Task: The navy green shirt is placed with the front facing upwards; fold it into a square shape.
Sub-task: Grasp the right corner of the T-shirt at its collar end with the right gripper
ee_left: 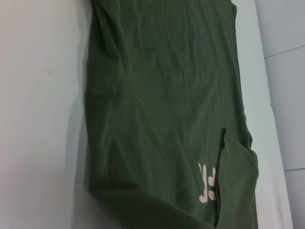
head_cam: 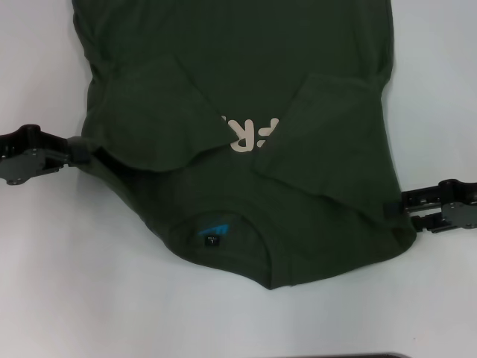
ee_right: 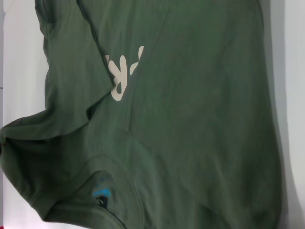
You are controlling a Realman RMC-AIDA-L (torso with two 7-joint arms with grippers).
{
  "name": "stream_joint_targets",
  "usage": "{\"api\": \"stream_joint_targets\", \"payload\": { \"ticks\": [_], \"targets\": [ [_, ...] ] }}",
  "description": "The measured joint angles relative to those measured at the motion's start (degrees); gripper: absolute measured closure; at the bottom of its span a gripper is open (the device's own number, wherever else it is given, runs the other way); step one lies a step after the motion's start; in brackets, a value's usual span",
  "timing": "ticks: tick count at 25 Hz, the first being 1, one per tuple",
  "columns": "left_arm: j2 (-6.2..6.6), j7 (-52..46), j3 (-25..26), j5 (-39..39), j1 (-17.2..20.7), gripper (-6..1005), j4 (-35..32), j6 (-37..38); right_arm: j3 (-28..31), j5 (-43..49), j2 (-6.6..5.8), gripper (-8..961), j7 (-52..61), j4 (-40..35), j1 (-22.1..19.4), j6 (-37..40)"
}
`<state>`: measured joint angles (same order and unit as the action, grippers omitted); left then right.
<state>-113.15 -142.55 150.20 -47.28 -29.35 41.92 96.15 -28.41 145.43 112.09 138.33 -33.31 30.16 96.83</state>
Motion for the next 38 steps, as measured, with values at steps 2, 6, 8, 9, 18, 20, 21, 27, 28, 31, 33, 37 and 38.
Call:
{"api": "stream_joint_targets", "payload": {
  "ticks": [2,6,8,9,18,20,21,27,28,31,33,37,38],
  "targets": [
    [-0.02,0.0,0.0,0.0,0.0,960,0.0,0.0,0.01,-0.16,0.03,151,-0.08,0.0,0.1,0.01],
    [-0.1,0.0,0.0,0.0,0.0,960,0.0,0.0,0.01,-0.54,0.26,151,-0.32,0.0,0.15,0.1],
    [-0.12,0.0,0.0,0.0,0.0,960,0.0,0.0,0.0,-0.96,0.39,151,-0.56,0.0,0.08,0.29],
    [-0.13,0.0,0.0,0.0,0.0,960,0.0,0.0,0.0,-1.22,0.41,151,-0.67,0.0,0.01,0.4],
    [-0.15,0.0,0.0,0.0,0.09,961,0.0,0.08,-0.35,-1.18,0.08,151,-0.22,0.0,-0.69,0.76],
    [-0.2,0.0,0.0,0.0,0.09,961,0.0,0.12,-0.39,-1.11,-0.32,152,-0.04,0.0,-1.07,0.85],
    [-0.22,0.0,0.0,0.0,0.09,961,0.0,0.13,-0.39,-1.11,-0.32,152,-0.04,0.0,-1.07,0.85],
    [-0.42,0.0,0.0,0.0,0.19,962,0.0,0.09,-0.42,-0.7,-0.91,152,0.3,-0.06,-1.65,0.85],
    [-0.44,0.0,0.0,0.0,0.19,962,0.0,0.07,-0.42,-0.46,-0.93,152,0.38,-0.06,-1.67,0.75],
    [-0.45,0.0,0.0,0.0,0.19,962,0.0,0.09,-0.42,0.23,-0.89,152,0.45,-0.03,-1.68,0.5],
    [-0.45,0.0,0.0,0.0,0.16,962,0.0,0.1,-0.42,0.4,-0.72,152,0.45,-0.02,-1.65,0.49],
    [-0.43,0.0,0.0,0.0,0.1,962,-0.07,0.1,-0.42,0.44,-0.41,151,0.44,0.0,-1.33,0.46],
    [-0.43,0.0,0.0,0.0,0.1,962,-0.08,0.11,-0.42,0.45,-0.33,151,0.39,0.0,-1.22,0.43]
  ]
}}
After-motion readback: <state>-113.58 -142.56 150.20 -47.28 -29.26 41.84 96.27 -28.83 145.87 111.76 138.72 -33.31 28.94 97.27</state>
